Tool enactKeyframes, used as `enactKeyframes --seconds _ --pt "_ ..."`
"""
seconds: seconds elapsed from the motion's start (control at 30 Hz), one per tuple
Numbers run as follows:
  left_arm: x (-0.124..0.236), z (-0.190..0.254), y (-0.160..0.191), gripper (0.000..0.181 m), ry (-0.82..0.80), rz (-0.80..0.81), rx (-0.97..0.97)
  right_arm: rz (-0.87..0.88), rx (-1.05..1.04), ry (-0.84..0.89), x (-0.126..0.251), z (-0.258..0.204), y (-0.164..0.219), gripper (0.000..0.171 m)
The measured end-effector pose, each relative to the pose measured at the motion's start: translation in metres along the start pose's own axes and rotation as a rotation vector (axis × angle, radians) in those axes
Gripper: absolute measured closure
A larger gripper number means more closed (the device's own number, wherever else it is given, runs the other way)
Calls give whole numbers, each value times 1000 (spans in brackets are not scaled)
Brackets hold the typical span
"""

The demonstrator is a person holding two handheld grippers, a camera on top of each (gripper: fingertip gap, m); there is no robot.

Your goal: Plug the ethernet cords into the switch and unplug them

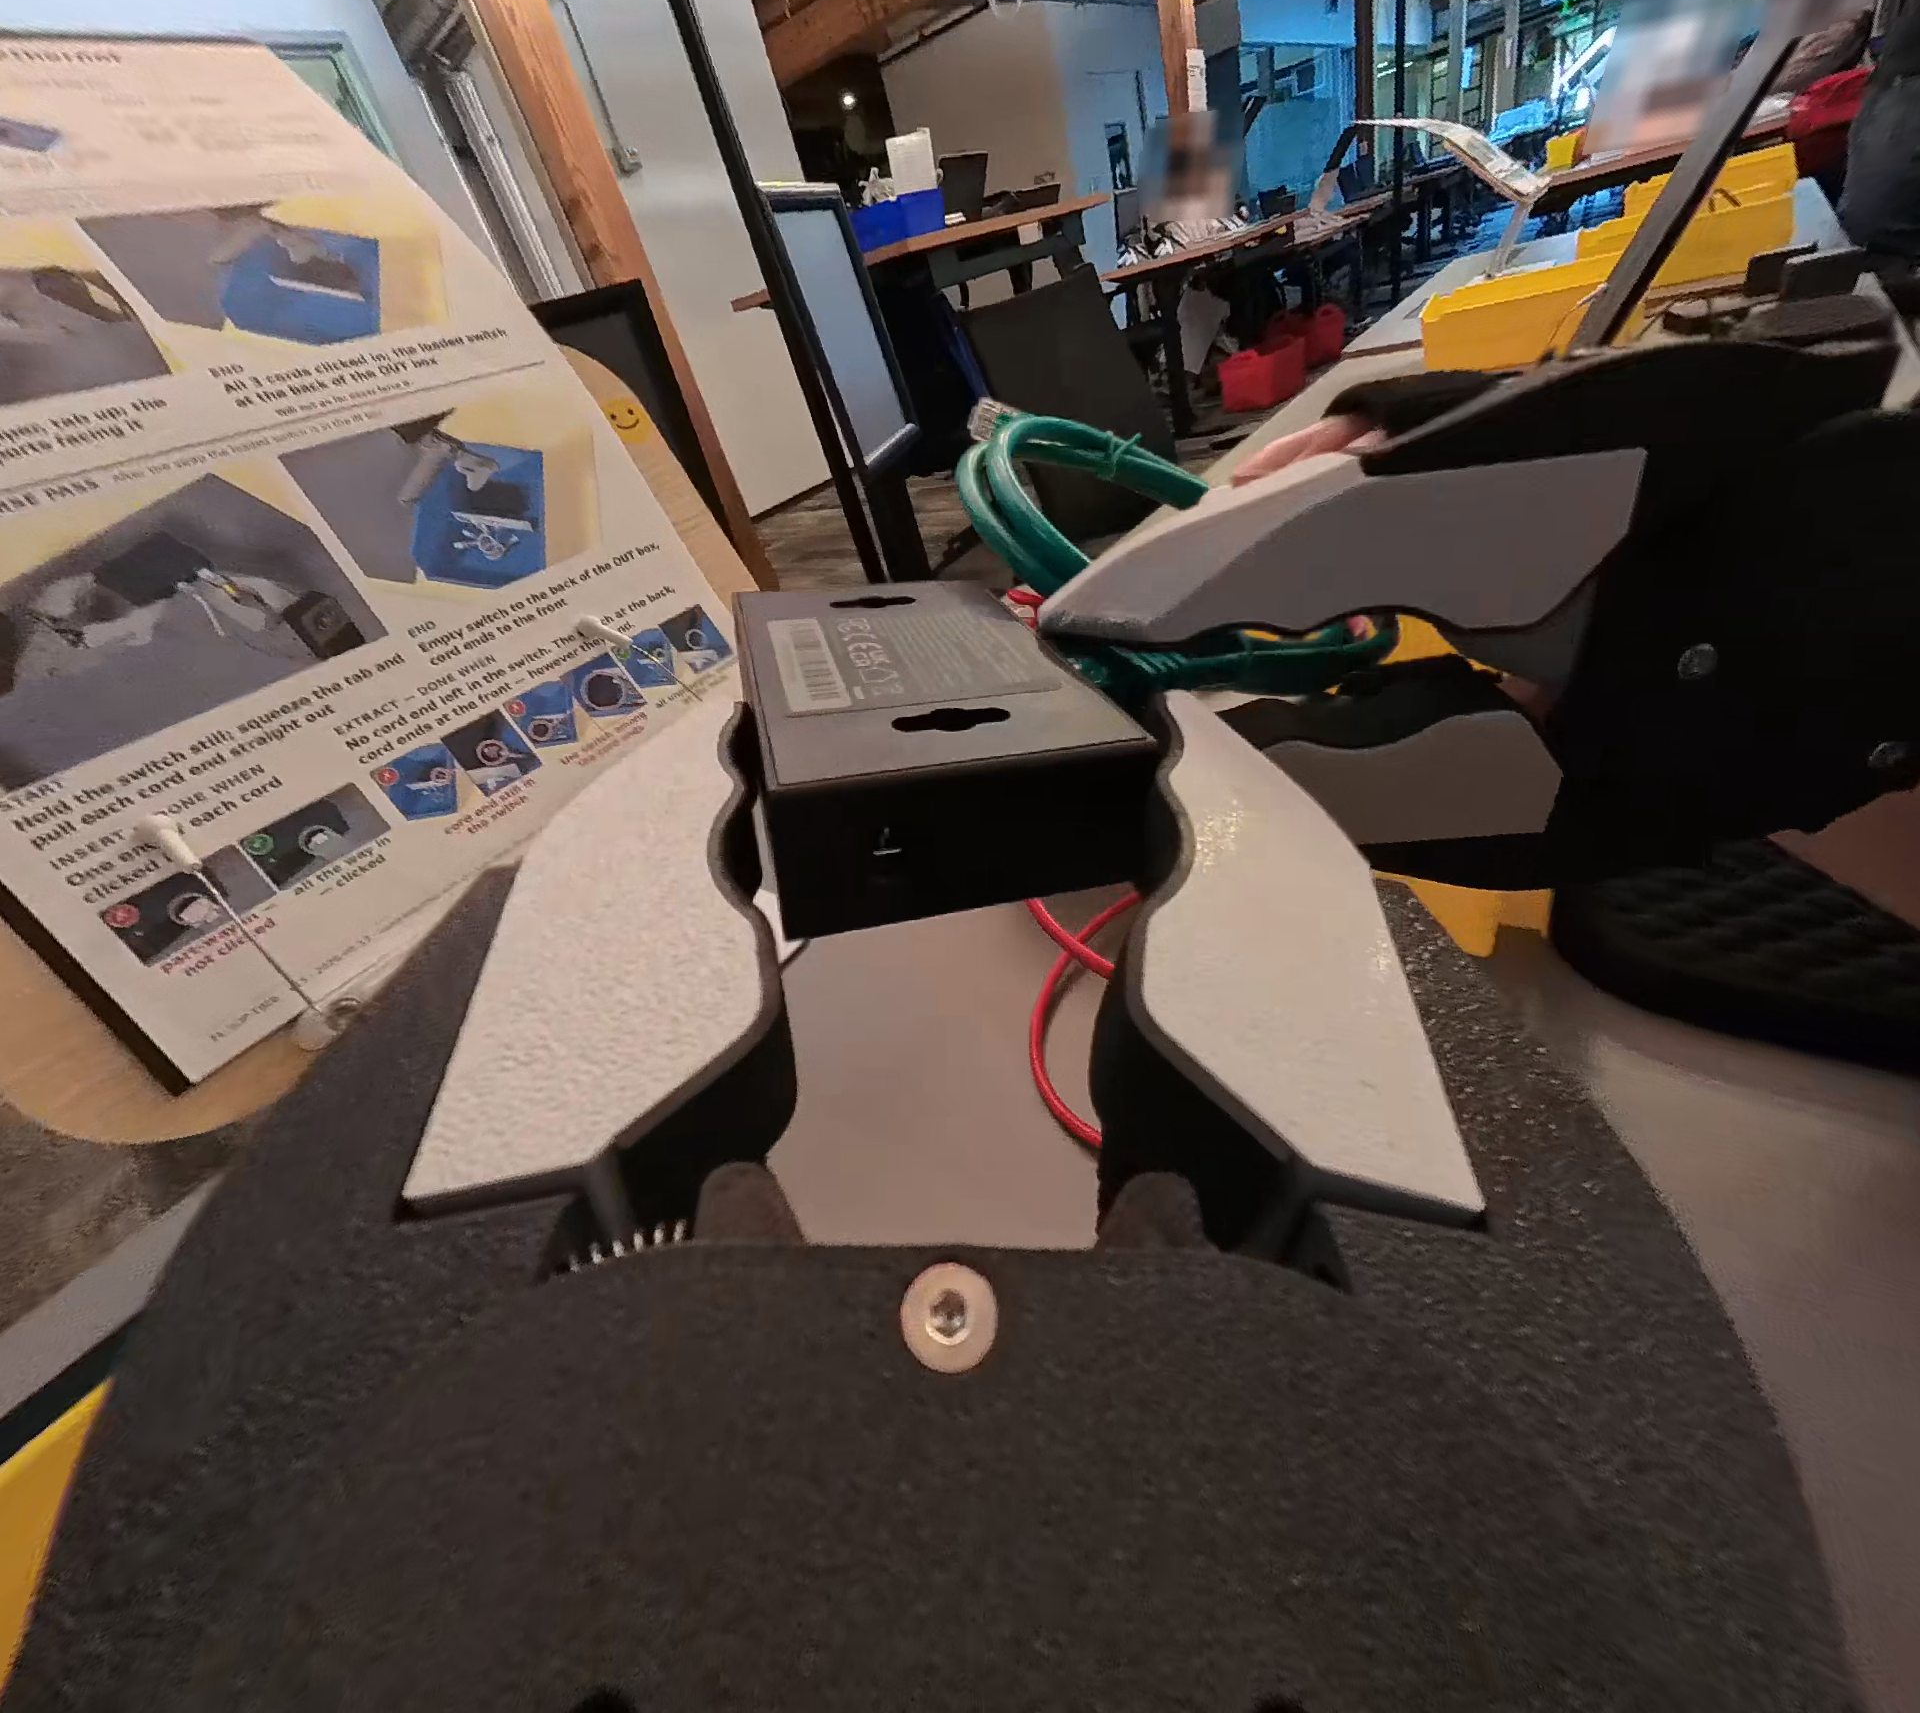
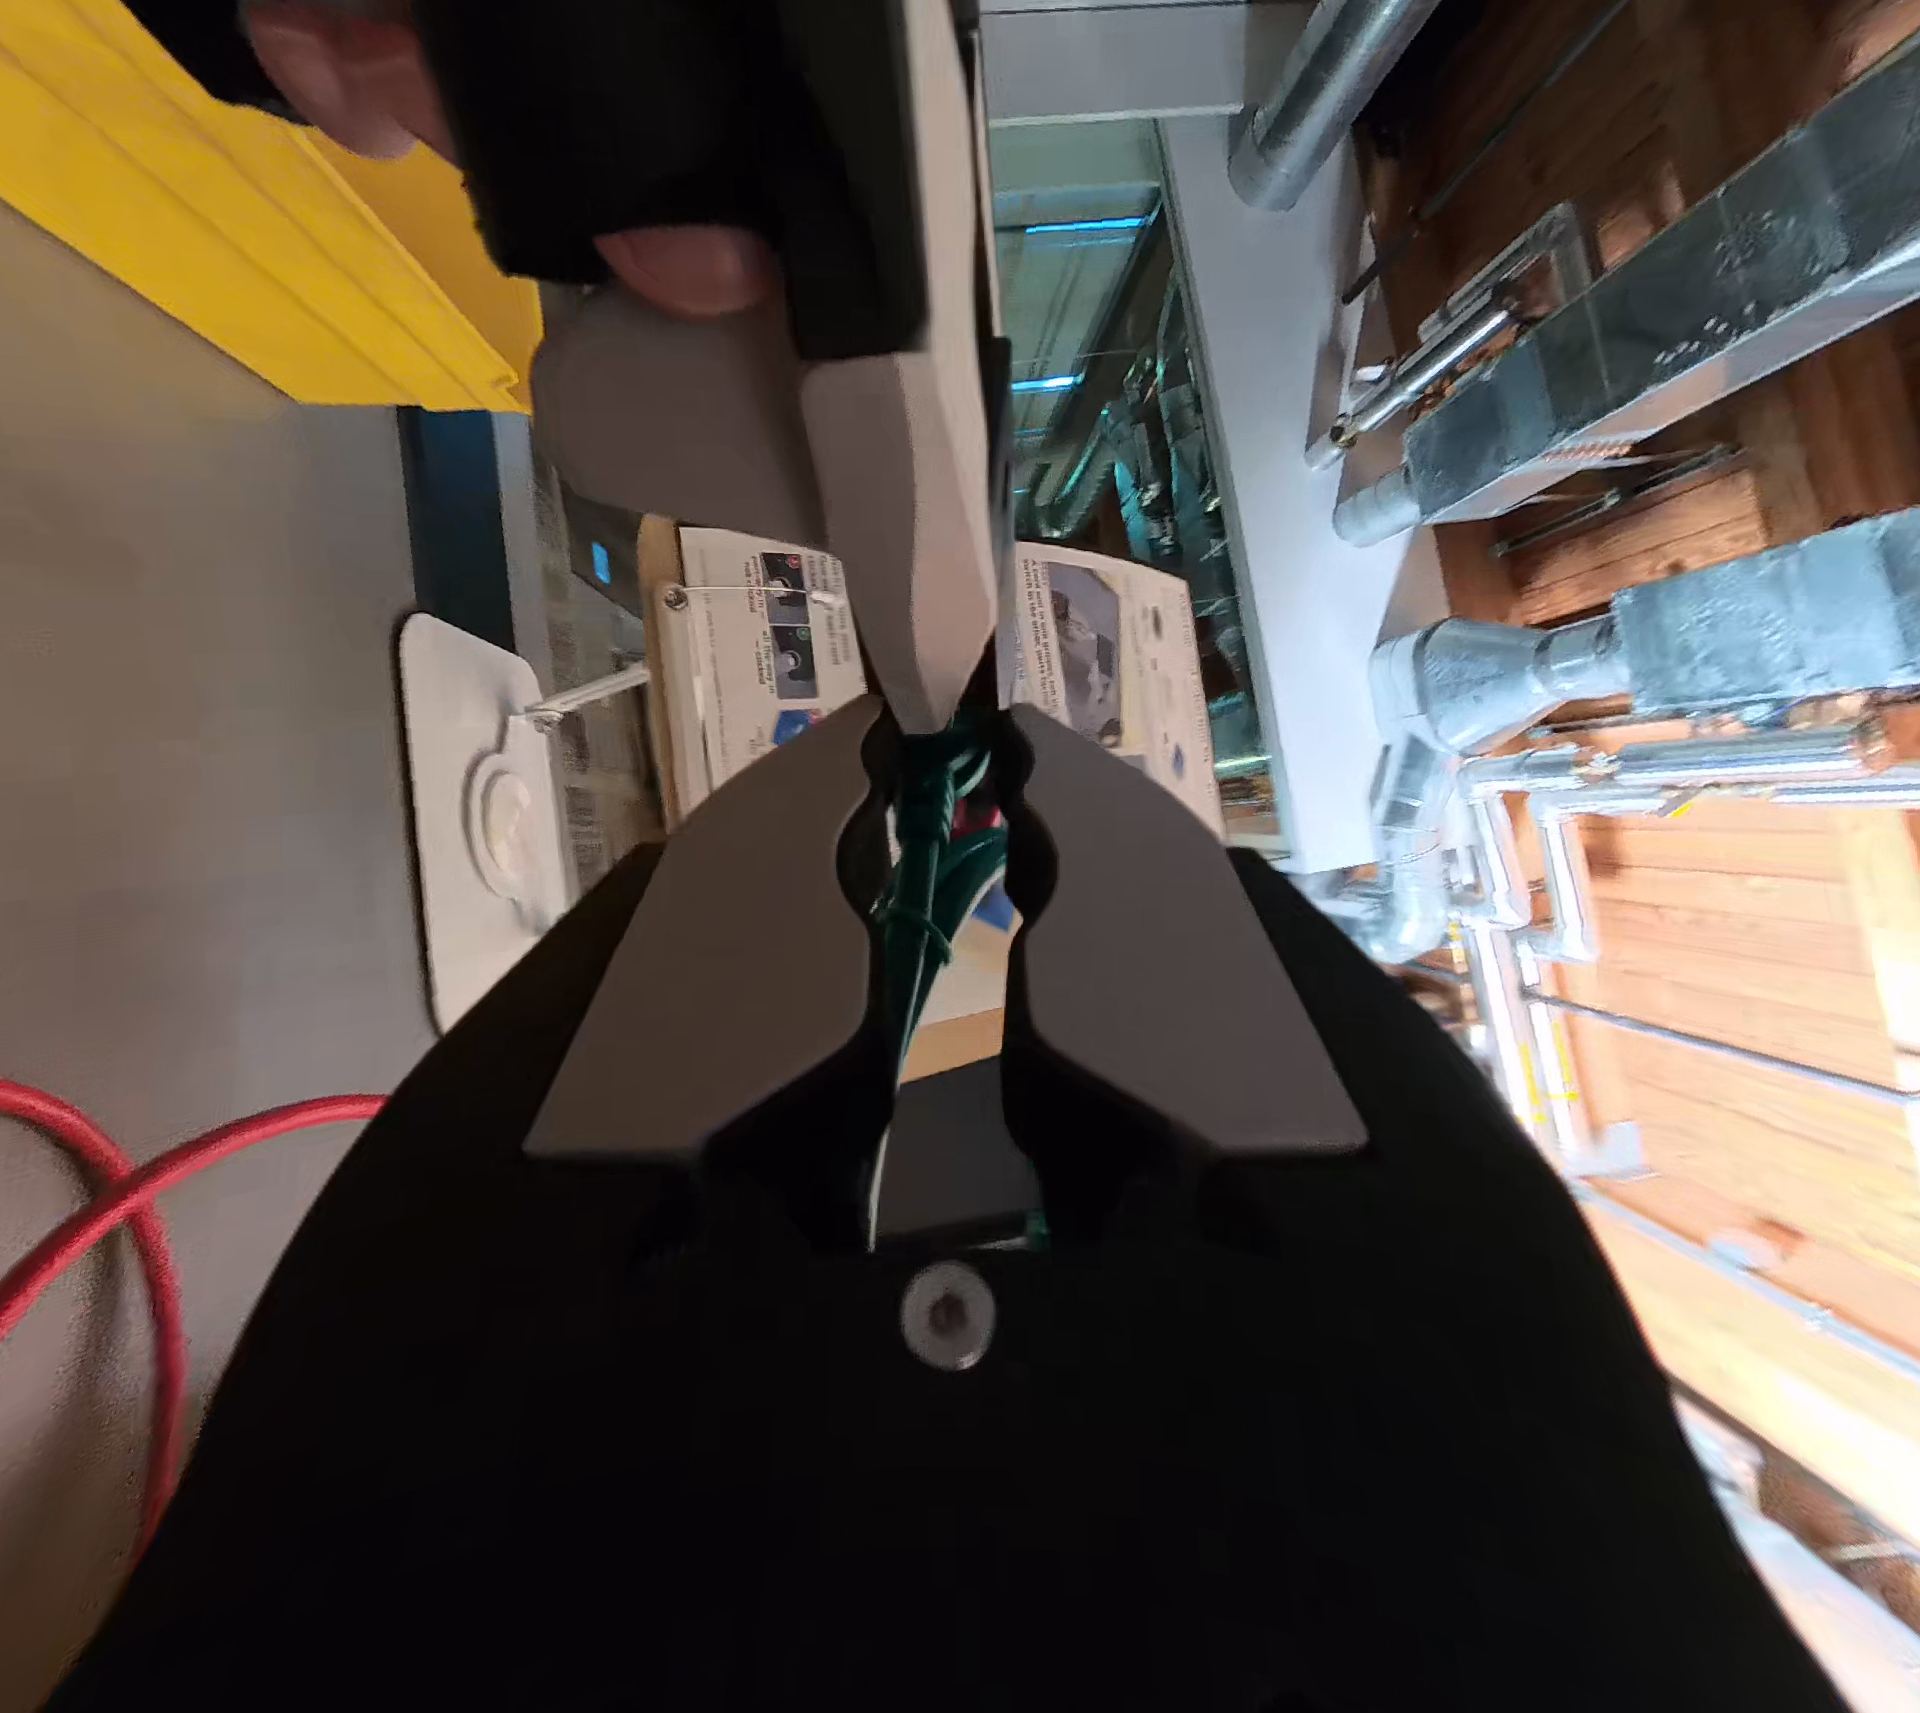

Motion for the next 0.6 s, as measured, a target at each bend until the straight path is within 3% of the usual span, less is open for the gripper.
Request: enactKeyframes --seconds 0.37,0.6 --pt "3 5 -3 112 9 21 -22 22 -53 -10 5 4 -1 154" --pt "2 9 0 111 66 -10 18 33 -71 -104 12 4 -2 155"
Point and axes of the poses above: each gripper's, where its closed fingertips meet, x back along the fingers, y out of its underside, z = x × y across the jaws, the point moved 4 cm from there along x, back along the fingers, and after that the axes turned 10 degrees about x, right-handed, at the moved point
